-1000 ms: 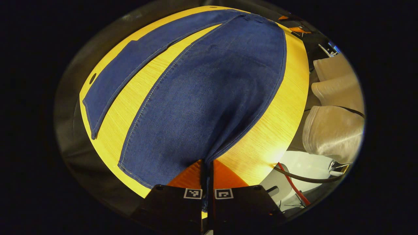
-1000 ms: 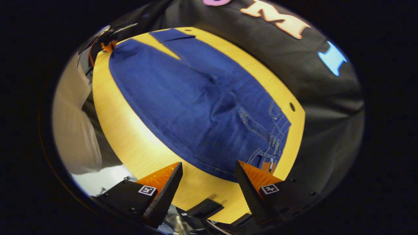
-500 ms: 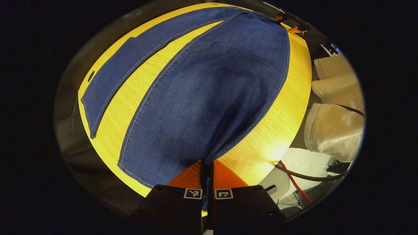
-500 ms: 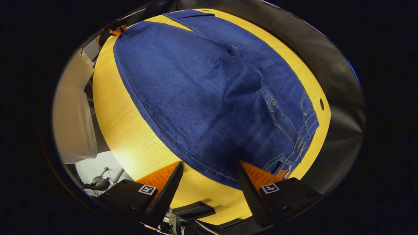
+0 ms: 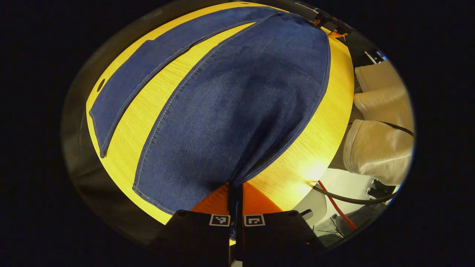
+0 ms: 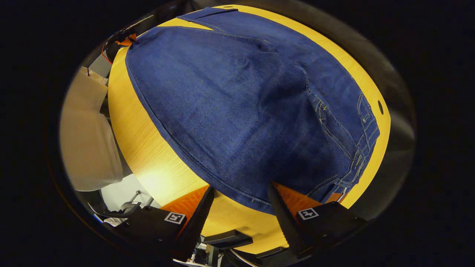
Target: Grasp the waist and the cuffs of the jeans and fold them to make the two legs overlap; first hold the waist and fold one-third of the jeans toward the cuffs, then hold the cuffs and fold the remaining one-third in the same direction to finish folding.
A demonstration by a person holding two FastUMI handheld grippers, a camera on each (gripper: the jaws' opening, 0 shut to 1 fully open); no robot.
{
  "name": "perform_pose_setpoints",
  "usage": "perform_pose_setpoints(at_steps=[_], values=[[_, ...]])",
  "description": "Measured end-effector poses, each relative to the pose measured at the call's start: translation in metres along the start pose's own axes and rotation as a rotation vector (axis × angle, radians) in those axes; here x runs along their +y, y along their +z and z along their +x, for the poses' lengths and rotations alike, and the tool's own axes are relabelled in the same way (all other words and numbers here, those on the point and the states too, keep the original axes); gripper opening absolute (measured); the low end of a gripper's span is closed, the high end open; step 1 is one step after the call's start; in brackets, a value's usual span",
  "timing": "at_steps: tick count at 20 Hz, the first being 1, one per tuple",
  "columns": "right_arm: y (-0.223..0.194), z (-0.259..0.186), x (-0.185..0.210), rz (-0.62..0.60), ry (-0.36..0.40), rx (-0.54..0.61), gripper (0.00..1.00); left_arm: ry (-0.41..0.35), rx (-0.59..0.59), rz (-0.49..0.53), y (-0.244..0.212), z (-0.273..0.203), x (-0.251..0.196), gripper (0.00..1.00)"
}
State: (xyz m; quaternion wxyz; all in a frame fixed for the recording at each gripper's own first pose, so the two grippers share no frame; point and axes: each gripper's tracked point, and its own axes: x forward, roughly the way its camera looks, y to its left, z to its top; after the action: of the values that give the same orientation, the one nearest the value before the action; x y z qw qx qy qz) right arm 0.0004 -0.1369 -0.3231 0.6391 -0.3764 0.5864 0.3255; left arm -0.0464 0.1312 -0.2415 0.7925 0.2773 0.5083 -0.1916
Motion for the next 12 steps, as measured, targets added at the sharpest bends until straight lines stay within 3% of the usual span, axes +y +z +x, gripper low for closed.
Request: perform_pose_setpoints(at_steps=[2,8,9,10,12], values=[[0.002,-0.001,-0.001,0.023,-0.003,0.005,0.91,-0.008,-0.002,-0.011,0.000,0.000,0.000,0.00],[0.005,-0.001,-0.006,0.117,-0.010,-0.025,0.80,-0.018,-0.008,-0.023,0.002,-0.001,0.000,0.00],[0.009,-0.004,-0.007,0.145,-0.014,-0.040,0.70,-0.017,-0.013,-0.029,0.003,-0.001,0.000,0.00],[0.014,-0.005,-0.009,0.172,-0.020,-0.060,0.69,-0.014,-0.020,-0.036,0.004,0.000,0.001,0.00],[0.020,-0.007,-0.014,0.220,-0.038,-0.102,0.52,-0.006,-0.040,-0.053,0.004,0.001,0.001,0.00]])
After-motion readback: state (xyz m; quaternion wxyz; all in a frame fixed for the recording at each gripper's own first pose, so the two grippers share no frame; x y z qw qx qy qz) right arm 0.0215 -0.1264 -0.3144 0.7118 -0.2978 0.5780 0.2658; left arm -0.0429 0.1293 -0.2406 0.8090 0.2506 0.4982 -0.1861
